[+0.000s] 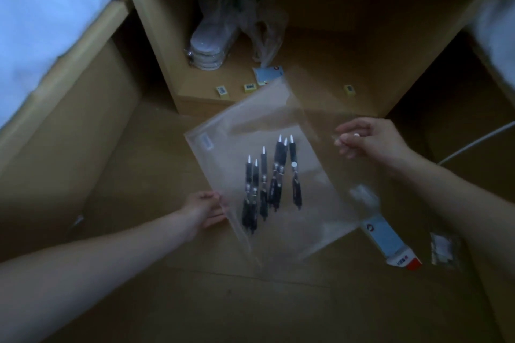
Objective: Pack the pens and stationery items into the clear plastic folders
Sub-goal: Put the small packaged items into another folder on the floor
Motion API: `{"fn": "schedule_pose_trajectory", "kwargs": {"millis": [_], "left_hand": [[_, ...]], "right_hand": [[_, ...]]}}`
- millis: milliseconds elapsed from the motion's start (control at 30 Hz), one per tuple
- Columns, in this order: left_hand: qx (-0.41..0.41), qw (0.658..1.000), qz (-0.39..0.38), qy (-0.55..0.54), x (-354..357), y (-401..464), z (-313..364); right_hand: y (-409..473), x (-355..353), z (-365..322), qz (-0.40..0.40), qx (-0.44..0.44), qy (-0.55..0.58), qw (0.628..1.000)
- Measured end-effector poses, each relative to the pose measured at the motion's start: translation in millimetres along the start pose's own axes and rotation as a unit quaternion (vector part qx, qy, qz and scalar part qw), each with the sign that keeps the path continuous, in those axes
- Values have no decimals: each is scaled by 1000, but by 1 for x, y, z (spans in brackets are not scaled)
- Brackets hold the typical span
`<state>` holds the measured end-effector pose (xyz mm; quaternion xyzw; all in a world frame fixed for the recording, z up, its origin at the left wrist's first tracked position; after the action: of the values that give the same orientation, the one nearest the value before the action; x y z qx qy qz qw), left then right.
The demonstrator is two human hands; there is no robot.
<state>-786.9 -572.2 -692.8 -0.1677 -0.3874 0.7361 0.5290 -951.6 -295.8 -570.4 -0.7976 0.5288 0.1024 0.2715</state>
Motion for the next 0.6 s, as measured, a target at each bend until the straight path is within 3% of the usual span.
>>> {"fn": "schedule_pose_trajectory", "kwargs": {"millis": [333, 600], "left_hand": [[32, 998, 27, 40, 14, -24, 48], [32, 999, -2, 43, 30, -29, 61]], "right_hand": [[-6, -11, -64, 17, -21, -91, 995], [-17, -33, -74, 33, -30, -78, 996]]}}
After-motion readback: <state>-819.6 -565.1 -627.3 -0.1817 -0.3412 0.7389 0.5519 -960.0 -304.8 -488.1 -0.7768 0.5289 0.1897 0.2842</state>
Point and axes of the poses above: each hand's wrist, its own y-axis towards the middle knuckle, its own x-axis out of the palm, z = x × y, the point moved 6 cm from there along y, towards the middle knuckle, and after that the axes turned 7 degrees about -z, right-handed, at the moved point
